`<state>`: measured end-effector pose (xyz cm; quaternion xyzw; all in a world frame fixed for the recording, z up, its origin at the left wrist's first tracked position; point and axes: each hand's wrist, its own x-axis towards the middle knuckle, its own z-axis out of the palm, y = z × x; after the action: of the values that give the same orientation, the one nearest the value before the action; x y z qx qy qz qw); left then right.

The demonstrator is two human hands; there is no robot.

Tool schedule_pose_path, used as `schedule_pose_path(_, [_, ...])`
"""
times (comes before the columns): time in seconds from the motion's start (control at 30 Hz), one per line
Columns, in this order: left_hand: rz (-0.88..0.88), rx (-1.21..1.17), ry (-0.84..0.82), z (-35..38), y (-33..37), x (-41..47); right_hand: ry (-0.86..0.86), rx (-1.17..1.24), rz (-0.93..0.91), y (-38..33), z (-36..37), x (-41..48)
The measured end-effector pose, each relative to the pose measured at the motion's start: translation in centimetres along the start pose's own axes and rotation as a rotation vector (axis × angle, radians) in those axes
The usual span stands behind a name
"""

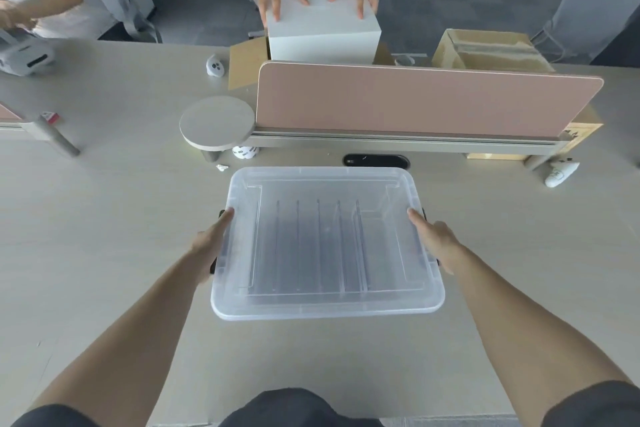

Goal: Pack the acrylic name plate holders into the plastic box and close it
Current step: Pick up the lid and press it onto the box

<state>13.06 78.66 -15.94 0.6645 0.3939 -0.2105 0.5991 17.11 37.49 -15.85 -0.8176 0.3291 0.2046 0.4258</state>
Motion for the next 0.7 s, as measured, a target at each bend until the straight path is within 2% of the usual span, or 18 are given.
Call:
schedule_pose_path(0.07, [0.043, 0.107, 0.162, 0.0, 0.7, -0.5, 0.049, -0.005, -0.036, -0.4, -0.9, 0.2])
schedule_pose_path(0.13, [0.129, 0.225, 0.258, 0.2, 1.7, -0.8, 0.059, -0.033, -0.08, -1.2, -1.8, 0.0])
schedule_pose_path(0.2, [0.147, 0.311, 0.258, 0.7, 2.7, -1.1, 0.049, -0.066, -0.075, -2.0, -1.8, -0.3])
schedule_pose_path(0.3, [0.08, 0.432, 0.197, 2.1, 3.6, -2.2, -0.048, -0.1, 0.009, -3.8, -0.9, -2.0])
schedule_pose_path(0.37, [0.07, 0.517, 0.219, 3.2, 3.5, -2.3, -0.093, -0.209, 0.035, -4.5, -0.2, -2.8])
schedule_pose_path(0.5, [0.065, 0.716, 0.371, 4.7, 3.0, -2.1, 0.008, -0.382, 0.024, -4.2, 1.1, -2.6])
schedule_pose_path(0.7, [0.048, 0.847, 0.383, 5.0, 3.1, -1.2, 0.079, -0.424, -0.019, -4.1, 2.0, -2.0])
